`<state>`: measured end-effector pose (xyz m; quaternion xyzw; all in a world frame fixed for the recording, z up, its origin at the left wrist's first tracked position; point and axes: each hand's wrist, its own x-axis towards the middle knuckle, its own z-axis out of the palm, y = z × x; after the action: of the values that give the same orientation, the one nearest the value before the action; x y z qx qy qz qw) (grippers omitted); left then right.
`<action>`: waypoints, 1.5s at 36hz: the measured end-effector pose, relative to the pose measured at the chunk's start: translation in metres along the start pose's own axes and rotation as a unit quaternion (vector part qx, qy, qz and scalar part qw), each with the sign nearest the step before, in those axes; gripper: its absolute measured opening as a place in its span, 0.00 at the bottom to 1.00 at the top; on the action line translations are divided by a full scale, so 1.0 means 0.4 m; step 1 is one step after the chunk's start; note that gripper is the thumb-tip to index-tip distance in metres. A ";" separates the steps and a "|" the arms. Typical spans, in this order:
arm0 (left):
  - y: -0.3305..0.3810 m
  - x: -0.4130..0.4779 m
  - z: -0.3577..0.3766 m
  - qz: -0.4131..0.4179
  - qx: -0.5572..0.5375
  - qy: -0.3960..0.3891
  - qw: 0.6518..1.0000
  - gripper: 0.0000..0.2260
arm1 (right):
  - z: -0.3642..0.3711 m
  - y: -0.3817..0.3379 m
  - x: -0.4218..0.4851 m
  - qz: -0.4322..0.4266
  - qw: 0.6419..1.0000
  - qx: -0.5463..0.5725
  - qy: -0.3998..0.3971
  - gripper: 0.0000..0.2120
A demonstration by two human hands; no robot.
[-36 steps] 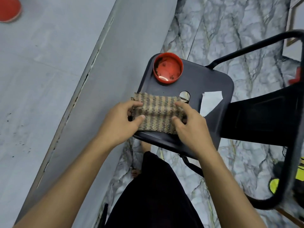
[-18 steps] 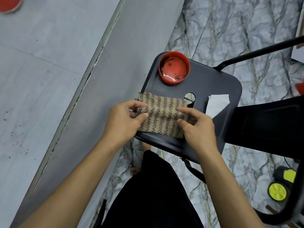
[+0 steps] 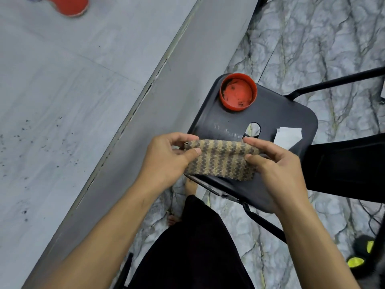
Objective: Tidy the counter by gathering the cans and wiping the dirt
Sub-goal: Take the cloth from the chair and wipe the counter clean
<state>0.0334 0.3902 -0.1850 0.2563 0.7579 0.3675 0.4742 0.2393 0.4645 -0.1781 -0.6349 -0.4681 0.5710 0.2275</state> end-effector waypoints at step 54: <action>0.114 -0.177 -0.502 0.015 0.038 0.253 0.967 0.19 | 0.408 -0.408 -0.074 -0.261 0.913 -0.201 -0.239 0.19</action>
<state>-0.1173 0.3022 -0.0548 0.1845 0.8625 0.3985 0.2514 0.0342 0.4738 -0.0686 -0.3670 -0.7625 0.5199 0.1167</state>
